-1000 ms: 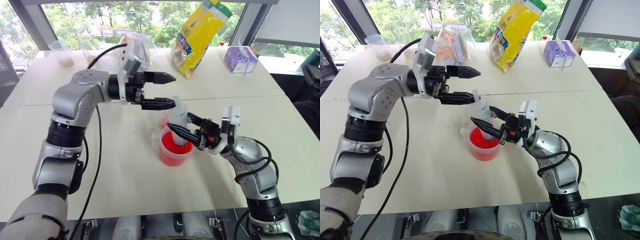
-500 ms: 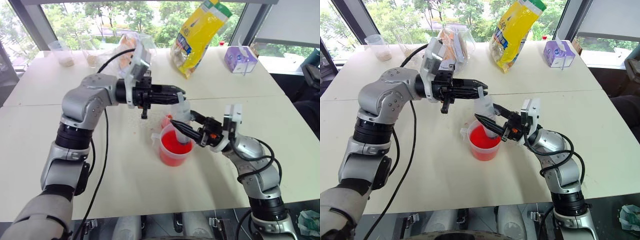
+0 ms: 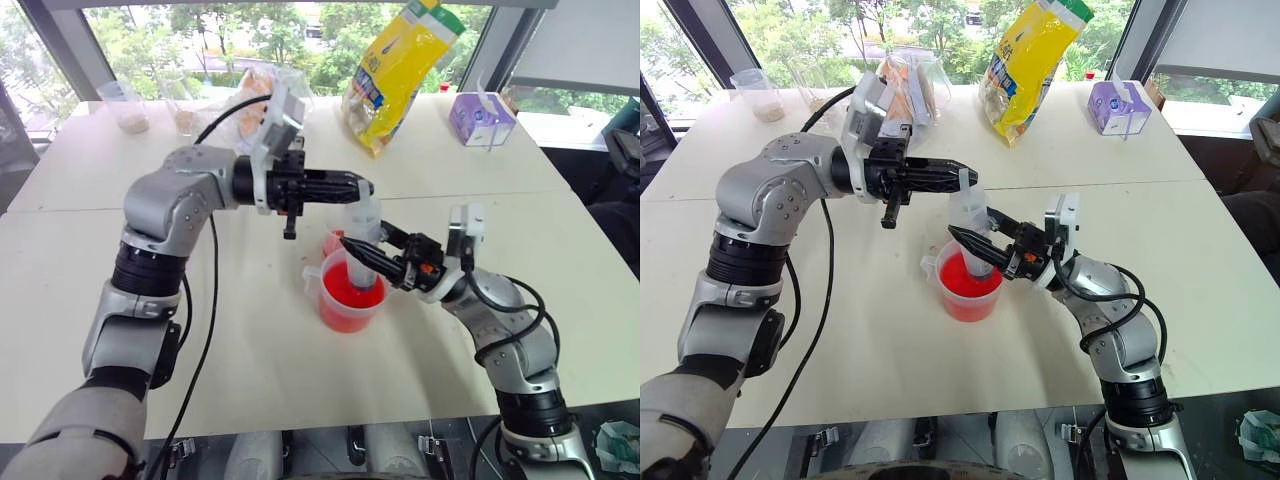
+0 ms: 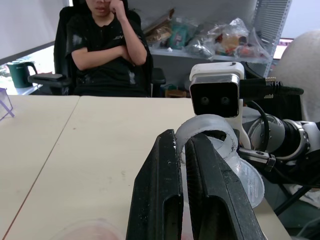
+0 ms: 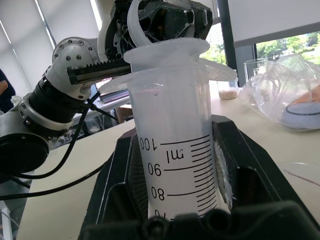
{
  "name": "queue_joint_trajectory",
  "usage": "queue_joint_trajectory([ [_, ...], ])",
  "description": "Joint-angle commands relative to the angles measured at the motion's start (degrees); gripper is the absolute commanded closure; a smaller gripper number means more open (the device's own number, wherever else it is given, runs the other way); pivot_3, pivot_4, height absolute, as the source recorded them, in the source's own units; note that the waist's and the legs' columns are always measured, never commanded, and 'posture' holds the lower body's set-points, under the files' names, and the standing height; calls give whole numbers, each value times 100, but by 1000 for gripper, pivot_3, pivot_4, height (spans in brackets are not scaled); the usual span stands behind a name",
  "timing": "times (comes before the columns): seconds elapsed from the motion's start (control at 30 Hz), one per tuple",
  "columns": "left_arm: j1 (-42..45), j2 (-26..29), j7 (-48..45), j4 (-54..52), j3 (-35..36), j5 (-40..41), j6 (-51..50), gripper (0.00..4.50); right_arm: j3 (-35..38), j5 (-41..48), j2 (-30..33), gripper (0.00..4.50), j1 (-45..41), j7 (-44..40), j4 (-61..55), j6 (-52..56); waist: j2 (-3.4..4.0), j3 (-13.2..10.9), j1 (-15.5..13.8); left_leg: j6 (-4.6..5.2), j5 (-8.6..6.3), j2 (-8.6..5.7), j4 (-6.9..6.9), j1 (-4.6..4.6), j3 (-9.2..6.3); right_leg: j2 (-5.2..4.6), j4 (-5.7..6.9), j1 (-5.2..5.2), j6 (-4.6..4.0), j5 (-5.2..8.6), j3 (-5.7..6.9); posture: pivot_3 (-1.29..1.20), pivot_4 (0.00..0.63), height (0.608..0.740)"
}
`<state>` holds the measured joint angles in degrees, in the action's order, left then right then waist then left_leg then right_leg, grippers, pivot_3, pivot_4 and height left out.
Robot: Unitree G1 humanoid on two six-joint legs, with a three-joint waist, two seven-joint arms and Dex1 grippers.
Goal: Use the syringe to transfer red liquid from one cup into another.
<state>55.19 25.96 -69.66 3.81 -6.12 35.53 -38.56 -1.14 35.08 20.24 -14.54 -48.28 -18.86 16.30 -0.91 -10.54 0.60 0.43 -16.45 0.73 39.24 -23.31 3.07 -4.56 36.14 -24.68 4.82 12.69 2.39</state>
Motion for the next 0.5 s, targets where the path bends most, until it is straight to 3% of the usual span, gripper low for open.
queue_joint_trajectory([
  [0.03, 392, 56, 253, 7, 447, 24, 185, 4472, -284, 31, 6, 3115, 92, -244, -54, 65, 0, 0, 0, 0, 0, 0, 0, 0, 0, 0, 0, 0, 0, 0, 0, 0, 150, 740],
  [0.5, 477, 67, 300, 148, 502, -32, 311, 4472, -302, 43, 50, 3115, 113, -294, -5, 76, 0, 0, 0, 0, 0, 0, 0, 0, 0, 0, 0, 0, 0, 0, 0, 0, 150, 740],
])
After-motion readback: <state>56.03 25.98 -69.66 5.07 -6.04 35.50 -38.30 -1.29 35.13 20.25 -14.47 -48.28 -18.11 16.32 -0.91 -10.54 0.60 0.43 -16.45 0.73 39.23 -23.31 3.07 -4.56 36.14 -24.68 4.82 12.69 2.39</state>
